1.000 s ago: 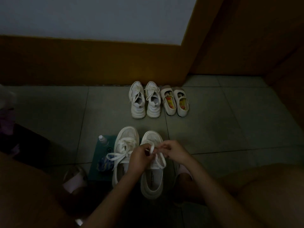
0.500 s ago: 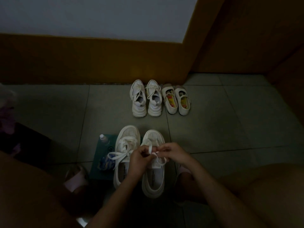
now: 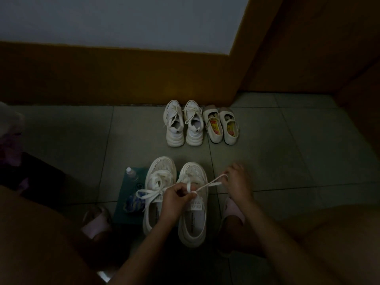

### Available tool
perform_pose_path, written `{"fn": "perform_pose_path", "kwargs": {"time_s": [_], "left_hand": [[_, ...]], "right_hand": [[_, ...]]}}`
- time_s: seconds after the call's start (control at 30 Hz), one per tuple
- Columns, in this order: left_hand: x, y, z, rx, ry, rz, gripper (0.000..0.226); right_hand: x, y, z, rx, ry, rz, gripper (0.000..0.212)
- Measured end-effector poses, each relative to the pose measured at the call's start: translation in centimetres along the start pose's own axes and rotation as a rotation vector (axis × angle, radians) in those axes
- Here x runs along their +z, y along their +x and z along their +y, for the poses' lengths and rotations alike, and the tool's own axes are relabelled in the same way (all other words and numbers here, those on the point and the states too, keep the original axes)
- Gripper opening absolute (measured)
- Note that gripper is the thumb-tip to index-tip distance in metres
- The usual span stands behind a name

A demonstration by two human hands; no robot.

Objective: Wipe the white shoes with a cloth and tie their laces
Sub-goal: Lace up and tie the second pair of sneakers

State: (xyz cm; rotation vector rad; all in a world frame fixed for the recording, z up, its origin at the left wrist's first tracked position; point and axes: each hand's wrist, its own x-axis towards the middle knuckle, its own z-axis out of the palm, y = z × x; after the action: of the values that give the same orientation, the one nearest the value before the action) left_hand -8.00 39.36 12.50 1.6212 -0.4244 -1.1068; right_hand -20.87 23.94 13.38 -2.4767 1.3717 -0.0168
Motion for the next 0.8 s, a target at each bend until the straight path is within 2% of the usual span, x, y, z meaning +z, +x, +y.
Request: {"fn": "perform_pose_path", "kwargs": {"time_s": [0.1, 0.2, 0.3, 0.37, 0.47, 0.57, 0.7, 0.8], "left_hand": [[-0.1, 0.1, -0.1, -0.011, 0.003, -0.008, 0.017], [0.1, 0.3, -0.1, 0.010, 0.021, -0.003, 0.015], [0.4, 0.2, 0.1, 0.016, 0.046, 0.025, 0.013], [0.2, 0.2, 0.1, 0.016, 0.038, 0.007, 0.012], [-0.2, 0.0, -0.1, -0.021, 0.039, -0.005, 0.009], [-0.2, 0.0, -0.1, -0.011, 0.085, 0.066, 0.017], [-0.9, -0.9, -0.8, -0.057, 0.048, 0.167, 0.019], [-1.1, -1.4, -1.4, -0.153, -0.007, 0.164, 0.022]], "right_hand": [[-0.8, 0.5, 1.2, 0.131, 0.019, 0.033, 0.015], [-0.8, 0.0, -0.3, 0.025, 0.288, -0.216, 0.039], [-0.5, -1.3, -2.9, -0.155, 0.464, -0.433, 0.035], [-0.3, -1.8, -3.4, -0.220, 0.441, -0.457, 0.024], [0.2, -1.9, -2.8, -0.181, 0.452, -0.446, 0.010], [0.1, -1.5, -2.2, -0.057, 0.377, -0.448, 0.022], [-0.1, -1.6, -0.7, -0.021, 0.168, -0.496, 0.005], [0.1, -1.7, -0.2, 0.014, 0.128, -0.517, 0.006]]}}
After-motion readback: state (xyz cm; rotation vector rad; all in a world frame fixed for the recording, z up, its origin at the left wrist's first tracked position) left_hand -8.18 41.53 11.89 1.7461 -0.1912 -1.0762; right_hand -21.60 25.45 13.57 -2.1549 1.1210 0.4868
